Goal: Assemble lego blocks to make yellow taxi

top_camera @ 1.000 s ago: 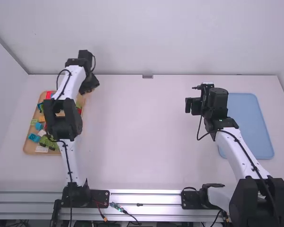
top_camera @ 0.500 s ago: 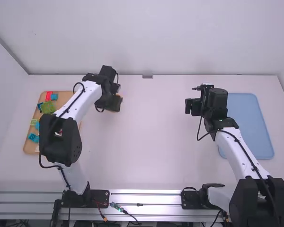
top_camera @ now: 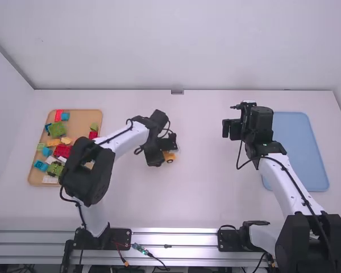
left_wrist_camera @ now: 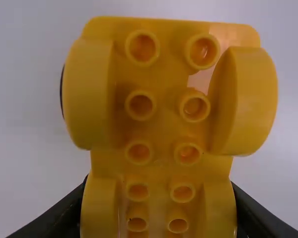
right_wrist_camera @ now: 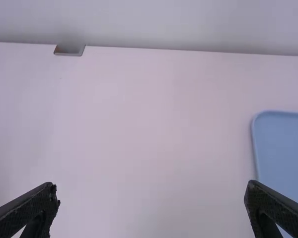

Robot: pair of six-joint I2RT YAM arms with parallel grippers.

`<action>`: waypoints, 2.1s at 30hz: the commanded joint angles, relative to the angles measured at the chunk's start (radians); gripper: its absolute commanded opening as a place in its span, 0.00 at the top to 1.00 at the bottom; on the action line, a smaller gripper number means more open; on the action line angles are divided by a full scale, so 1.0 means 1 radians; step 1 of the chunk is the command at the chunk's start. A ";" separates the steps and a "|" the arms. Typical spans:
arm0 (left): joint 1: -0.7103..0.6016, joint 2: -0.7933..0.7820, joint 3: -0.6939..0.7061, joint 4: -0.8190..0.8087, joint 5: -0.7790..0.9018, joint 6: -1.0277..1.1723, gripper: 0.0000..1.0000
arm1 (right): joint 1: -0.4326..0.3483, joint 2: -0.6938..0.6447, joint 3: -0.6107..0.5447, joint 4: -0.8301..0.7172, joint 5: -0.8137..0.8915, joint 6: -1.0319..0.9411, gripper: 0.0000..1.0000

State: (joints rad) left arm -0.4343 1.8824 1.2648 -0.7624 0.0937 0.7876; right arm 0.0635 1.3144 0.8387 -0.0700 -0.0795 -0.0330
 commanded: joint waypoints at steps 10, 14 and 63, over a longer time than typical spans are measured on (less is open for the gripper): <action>-0.136 -0.008 -0.130 0.164 -0.102 0.148 0.81 | 0.003 0.003 0.032 -0.005 0.002 -0.001 0.01; -0.135 -0.008 -0.158 0.203 -0.082 0.148 0.68 | 0.002 0.003 0.032 -0.014 0.002 0.000 0.01; 0.732 -0.103 0.187 -0.114 -0.188 -1.001 0.01 | 0.003 0.003 0.032 -0.014 -0.002 0.000 0.01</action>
State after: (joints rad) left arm 0.2619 1.8080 1.4933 -0.8791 -0.0841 -0.0803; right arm 0.0635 1.3144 0.8387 -0.0814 -0.0792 -0.0299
